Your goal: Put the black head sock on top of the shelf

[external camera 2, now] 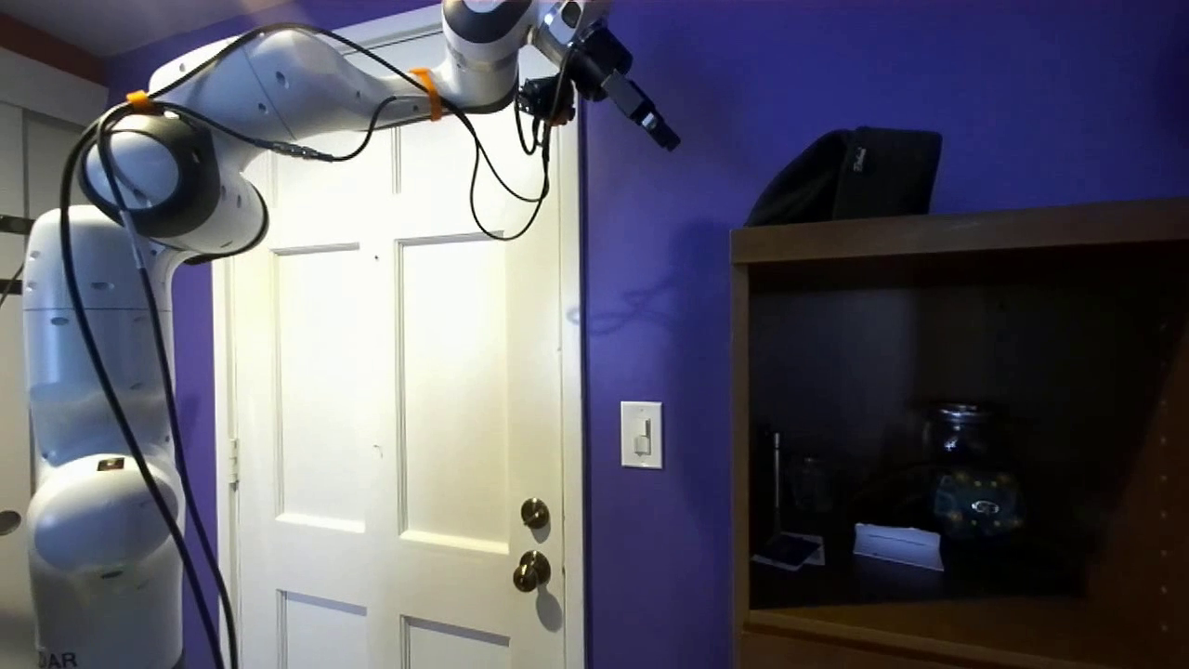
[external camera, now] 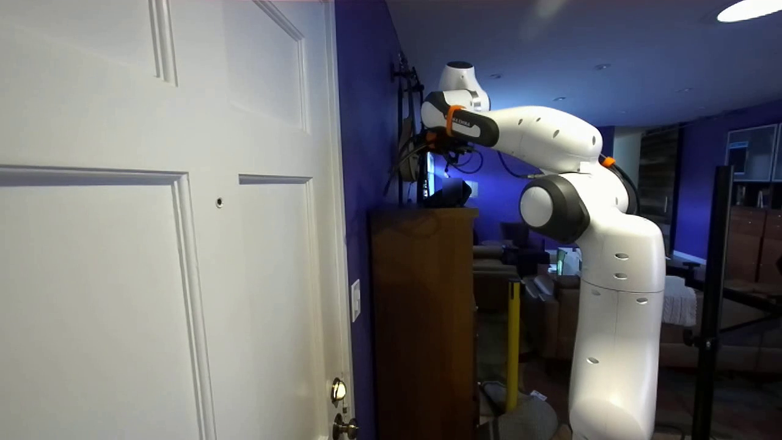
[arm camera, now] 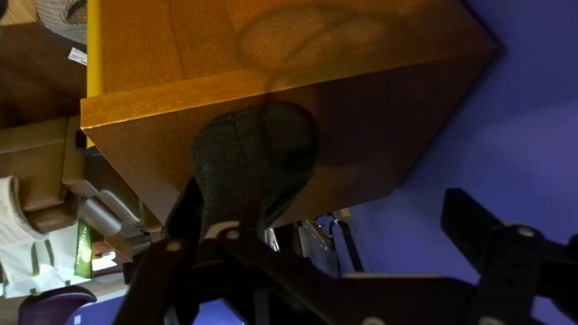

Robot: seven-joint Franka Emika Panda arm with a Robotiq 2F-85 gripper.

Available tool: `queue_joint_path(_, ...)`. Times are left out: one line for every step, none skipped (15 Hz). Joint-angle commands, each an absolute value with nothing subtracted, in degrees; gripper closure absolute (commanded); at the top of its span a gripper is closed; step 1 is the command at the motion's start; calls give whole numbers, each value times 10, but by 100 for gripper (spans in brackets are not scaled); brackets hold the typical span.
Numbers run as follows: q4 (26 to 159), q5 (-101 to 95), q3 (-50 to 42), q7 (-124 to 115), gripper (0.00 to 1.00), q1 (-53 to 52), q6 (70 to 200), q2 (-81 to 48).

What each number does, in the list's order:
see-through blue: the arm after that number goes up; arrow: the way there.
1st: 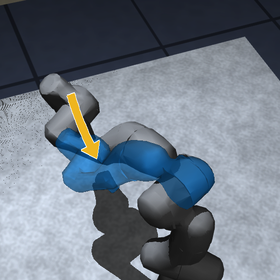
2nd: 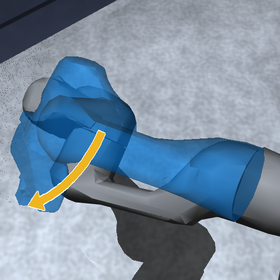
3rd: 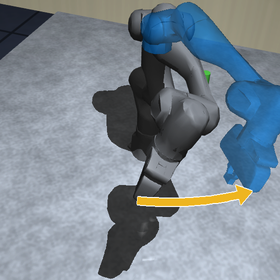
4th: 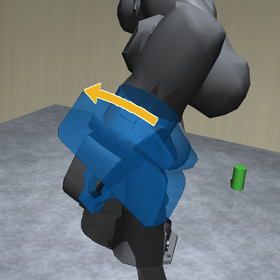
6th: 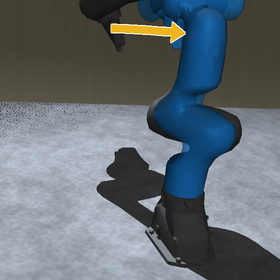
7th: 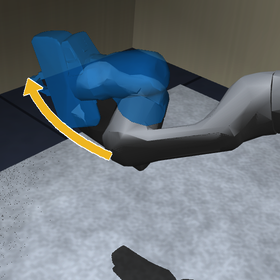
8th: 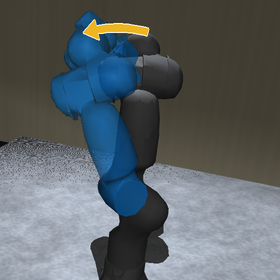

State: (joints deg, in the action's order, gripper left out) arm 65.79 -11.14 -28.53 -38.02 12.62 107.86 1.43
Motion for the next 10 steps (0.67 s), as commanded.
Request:
queue_joint_path(699, -177, -251, -385, 0, 99, 1065, 64)
queue_joint_path(710, -193, -240, -389, 0, 94, 1067, 75)
queue_joint_path(719, -207, -229, -390, 0, 89, 1066, 85)
queue_joint_path(733, -221, -217, -392, 0, 84, 1067, 96)
queue_joint_path(752, -234, -206, -398, 0, 81, 1081, 108)
queue_joint_path(697, -199, -226, -383, 0, 94, 1071, 64)
queue_joint_path(702, -202, -221, -384, 0, 92, 1071, 68)
queue_joint_path(702, -202, -220, -384, 0, 92, 1071, 68)
queue_joint_path(702, -202, -221, -384, 0, 93, 1071, 67)
queue_joint_path(702, -202, -223, -384, 0, 94, 1071, 66)
